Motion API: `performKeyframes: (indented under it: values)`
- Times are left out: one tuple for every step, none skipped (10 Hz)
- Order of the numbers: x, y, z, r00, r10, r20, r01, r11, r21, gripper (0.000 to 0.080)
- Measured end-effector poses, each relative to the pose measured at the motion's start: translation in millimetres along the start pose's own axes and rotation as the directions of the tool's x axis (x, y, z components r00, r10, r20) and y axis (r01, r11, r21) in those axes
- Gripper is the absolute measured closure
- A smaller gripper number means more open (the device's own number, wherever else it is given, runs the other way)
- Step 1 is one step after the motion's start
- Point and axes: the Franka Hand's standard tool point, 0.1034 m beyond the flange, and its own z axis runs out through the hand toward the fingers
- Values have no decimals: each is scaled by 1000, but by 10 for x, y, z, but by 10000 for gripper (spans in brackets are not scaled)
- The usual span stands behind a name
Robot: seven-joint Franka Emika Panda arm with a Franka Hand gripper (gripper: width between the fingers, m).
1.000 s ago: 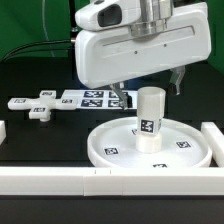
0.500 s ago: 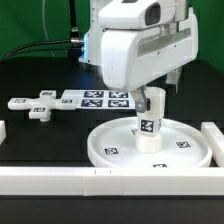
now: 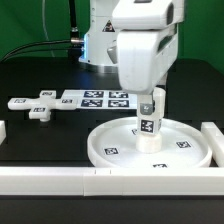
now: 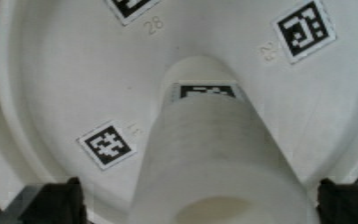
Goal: Assemble round table
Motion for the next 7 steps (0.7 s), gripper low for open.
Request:
performKeyframes:
  values:
    - [19, -16, 17, 997, -73, 12, 73, 997, -2, 150]
    - [33, -26, 29, 985, -172, 26, 172, 985, -2, 150]
    - [41, -23, 38, 964, -263, 40, 263, 965, 0, 150]
    - [45, -17, 46, 930, -363, 56, 363, 932, 3, 150]
    - [40, -15, 49, 904, -422, 65, 423, 906, 7, 150]
    - [28, -12, 50, 884, -461, 70, 462, 887, 10, 150]
    - [19, -11, 52, 871, -486, 72, 486, 874, 13, 150]
